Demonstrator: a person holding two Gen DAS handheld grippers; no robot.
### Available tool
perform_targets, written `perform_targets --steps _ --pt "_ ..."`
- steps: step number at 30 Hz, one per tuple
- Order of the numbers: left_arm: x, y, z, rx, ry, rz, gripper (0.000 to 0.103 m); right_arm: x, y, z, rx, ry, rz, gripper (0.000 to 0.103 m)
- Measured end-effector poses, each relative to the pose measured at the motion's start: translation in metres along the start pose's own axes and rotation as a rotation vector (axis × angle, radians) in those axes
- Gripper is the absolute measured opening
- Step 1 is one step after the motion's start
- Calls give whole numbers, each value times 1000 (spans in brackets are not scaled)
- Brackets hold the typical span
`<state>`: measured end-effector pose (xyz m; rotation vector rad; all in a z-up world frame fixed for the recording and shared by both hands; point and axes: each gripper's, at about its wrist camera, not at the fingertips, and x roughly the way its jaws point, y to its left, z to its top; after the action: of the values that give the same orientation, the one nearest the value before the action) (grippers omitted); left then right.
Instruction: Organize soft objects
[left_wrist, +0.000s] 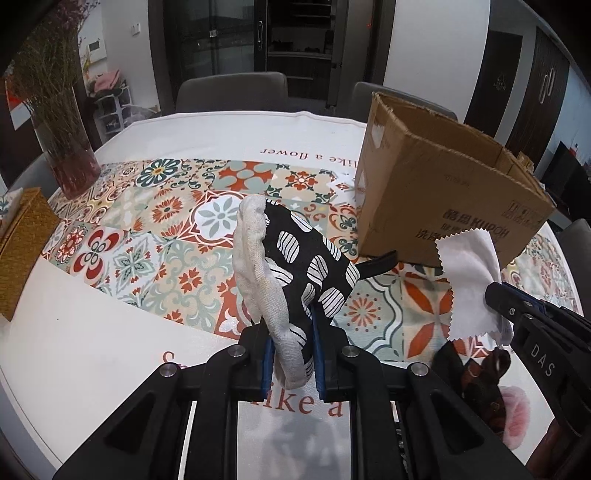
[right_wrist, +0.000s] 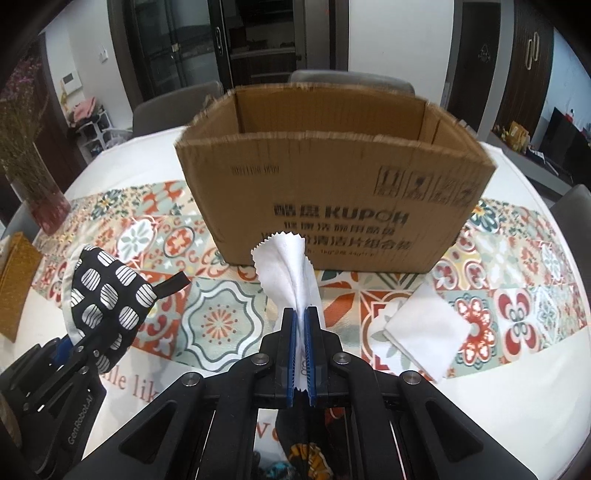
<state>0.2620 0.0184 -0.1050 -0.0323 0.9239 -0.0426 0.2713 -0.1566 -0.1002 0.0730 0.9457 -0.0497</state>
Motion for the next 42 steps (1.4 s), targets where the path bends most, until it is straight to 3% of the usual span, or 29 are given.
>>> perform_targets --steps 15,27,42 --pt "-62 -19 12 19 -111 -33 18 -73 -19 2 14 -112 -16 6" --pt "-96 -47 42 53 -164 -63 18 -116 -40 20 45 -174 -30 6" --pt "-108 -69 89 93 -198 -91 19 -132 -57 62 81 -216 -19 6"
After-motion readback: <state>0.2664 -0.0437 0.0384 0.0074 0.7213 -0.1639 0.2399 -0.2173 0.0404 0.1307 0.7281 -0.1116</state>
